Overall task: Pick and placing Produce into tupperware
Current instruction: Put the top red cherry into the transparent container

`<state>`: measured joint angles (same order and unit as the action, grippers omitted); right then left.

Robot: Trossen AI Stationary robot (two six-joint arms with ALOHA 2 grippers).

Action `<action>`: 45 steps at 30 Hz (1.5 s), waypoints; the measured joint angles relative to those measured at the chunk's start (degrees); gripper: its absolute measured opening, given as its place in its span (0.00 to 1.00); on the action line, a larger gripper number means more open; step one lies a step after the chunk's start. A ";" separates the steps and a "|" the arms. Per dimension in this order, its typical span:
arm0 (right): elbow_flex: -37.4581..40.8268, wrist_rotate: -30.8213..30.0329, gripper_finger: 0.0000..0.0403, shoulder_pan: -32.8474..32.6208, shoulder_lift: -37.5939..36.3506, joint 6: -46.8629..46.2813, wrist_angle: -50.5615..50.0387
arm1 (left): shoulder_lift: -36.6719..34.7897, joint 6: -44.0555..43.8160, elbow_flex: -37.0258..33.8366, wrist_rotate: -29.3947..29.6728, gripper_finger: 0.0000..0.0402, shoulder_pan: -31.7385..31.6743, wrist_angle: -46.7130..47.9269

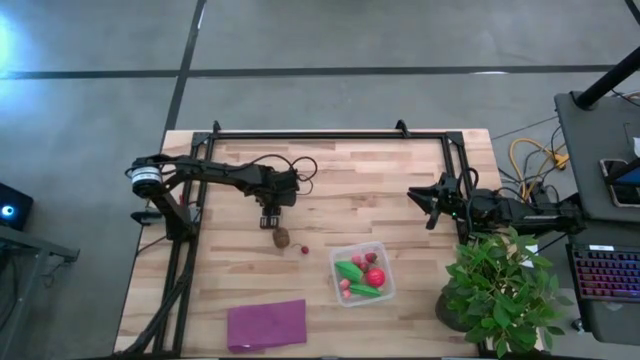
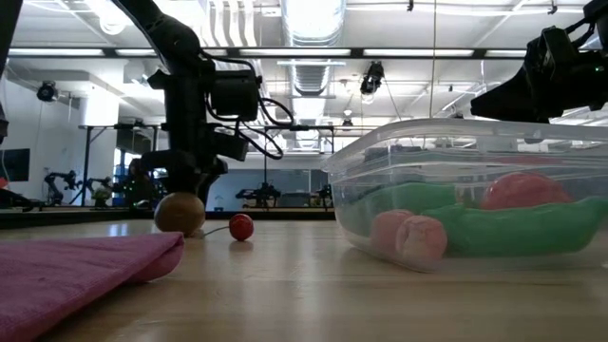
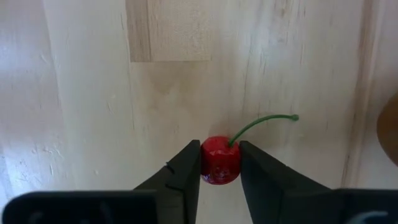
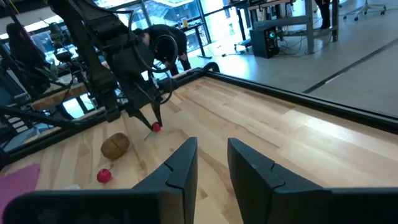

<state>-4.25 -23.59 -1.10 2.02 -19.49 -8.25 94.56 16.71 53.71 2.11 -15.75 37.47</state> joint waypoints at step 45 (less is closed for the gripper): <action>-0.02 0.00 0.20 -0.02 -0.02 0.00 -0.22 | 16.86 -51.40 32.17 -20.70 0.21 23.75 -27.22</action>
<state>-4.27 -23.59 -1.13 2.00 -19.49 -8.47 111.43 -34.69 85.89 -18.59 8.00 10.26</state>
